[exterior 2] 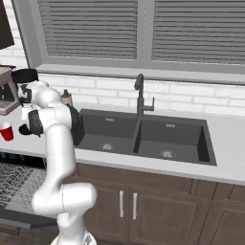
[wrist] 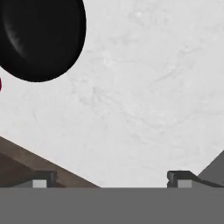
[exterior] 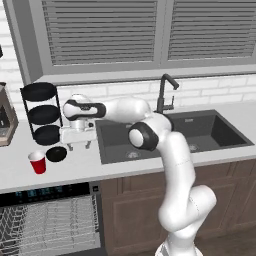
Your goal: Pick up the cup and bowl from the counter, place them in the dishwasher, and close the dishwasher door.
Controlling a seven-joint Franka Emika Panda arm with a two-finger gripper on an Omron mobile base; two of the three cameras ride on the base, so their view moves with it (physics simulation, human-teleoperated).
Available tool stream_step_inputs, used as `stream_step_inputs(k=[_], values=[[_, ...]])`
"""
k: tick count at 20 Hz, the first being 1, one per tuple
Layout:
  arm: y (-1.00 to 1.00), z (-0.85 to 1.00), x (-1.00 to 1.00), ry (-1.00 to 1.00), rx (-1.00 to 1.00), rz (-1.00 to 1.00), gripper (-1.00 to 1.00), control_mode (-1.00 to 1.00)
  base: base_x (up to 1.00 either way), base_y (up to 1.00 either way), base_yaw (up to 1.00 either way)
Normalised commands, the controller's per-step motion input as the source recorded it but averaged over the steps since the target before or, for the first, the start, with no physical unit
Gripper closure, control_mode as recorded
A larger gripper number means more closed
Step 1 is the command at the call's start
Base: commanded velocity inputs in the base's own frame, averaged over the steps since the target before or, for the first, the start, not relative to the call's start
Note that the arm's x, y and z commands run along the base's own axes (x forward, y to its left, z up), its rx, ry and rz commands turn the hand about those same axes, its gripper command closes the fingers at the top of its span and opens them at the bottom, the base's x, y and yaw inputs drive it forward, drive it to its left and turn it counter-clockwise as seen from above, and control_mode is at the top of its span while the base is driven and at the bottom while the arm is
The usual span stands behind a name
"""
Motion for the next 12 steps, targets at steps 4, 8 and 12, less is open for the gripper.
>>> stream_step_inputs(k=[4,8,12], values=[[0.21,-0.16,0.00,-0.23,0.17,-0.30,-1.00,-1.00,0.00,0.00,0.00],[0.22,-0.22,0.00,-0.34,0.18,-0.30,-1.00,-1.00,0.00,0.00,0.00],[0.18,0.00,0.15,-0.19,0.00,-0.22,-1.00,-1.00,0.00,0.00,0.00]])
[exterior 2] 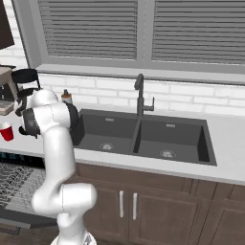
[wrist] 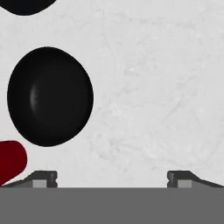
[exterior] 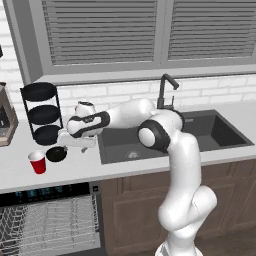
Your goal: Pick up the cup and bowl from the counter, place them in the dishwasher, and close the dishwasher door.
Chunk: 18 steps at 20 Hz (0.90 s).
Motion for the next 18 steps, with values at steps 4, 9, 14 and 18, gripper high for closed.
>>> stream_step_inputs(k=[4,9,14,18], values=[[0.11,0.01,0.23,-0.01,-0.06,-0.07,-1.00,-1.00,0.00,0.00,0.00],[0.31,0.18,0.40,0.18,-0.13,-0.02,-1.00,-1.00,0.00,0.00,0.00],[0.36,0.18,0.28,0.19,-0.12,-0.02,-1.00,-1.00,0.00,0.00,0.00],[0.24,-0.13,0.26,0.08,-0.04,-0.02,-1.00,-1.00,0.00,0.00,0.00]])
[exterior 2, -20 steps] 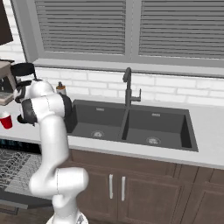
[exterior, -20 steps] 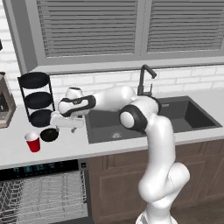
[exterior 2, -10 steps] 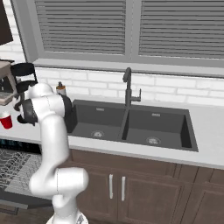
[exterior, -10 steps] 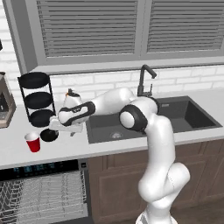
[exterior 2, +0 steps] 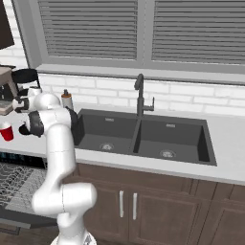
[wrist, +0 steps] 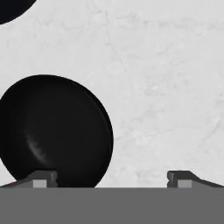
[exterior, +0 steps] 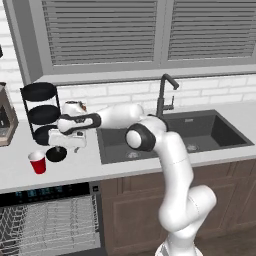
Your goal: Pick up the cup and bowl from the counter, place them in the dishwasher, and close the dishwasher door.
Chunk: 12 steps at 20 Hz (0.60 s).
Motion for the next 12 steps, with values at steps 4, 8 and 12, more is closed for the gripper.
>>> stream_step_inputs(k=[4,8,12], values=[[0.06,-0.79,0.03,0.00,0.00,-0.02,-1.00,-1.00,0.00,0.00,0.00],[0.01,-0.83,0.00,0.00,0.00,-0.01,-1.00,-1.00,0.00,0.00,0.00],[0.02,-0.18,0.00,0.00,0.00,0.00,-1.00,-1.00,0.00,0.00,0.00]])
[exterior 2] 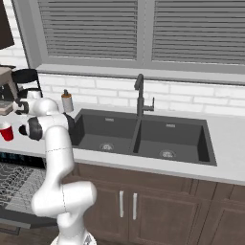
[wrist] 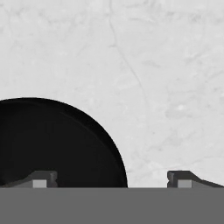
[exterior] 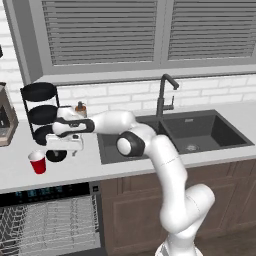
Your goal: Pick up the cup and bowl from the counter, place them in the dishwasher, and close the dishwasher door.
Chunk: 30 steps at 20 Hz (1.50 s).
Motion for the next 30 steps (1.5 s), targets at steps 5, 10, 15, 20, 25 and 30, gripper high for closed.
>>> stream_step_inputs(k=[5,10,15,20,25,30], values=[[0.00,0.00,0.00,0.00,0.00,0.00,1.00,-1.00,0.00,0.00,0.00],[0.00,0.00,0.00,0.01,0.00,0.00,1.00,-1.00,0.00,0.00,0.00],[0.00,0.00,0.00,0.00,0.00,0.00,1.00,-1.00,0.00,0.00,0.00],[-0.38,-0.02,-0.27,-0.02,0.01,-0.05,1.00,-1.00,0.00,0.00,0.00],[-0.77,0.00,-0.79,-0.11,0.07,-0.08,1.00,-1.00,0.00,0.00,0.00],[-0.86,0.00,-1.00,-0.21,0.13,-0.05,1.00,-1.00,0.00,0.00,0.00]])
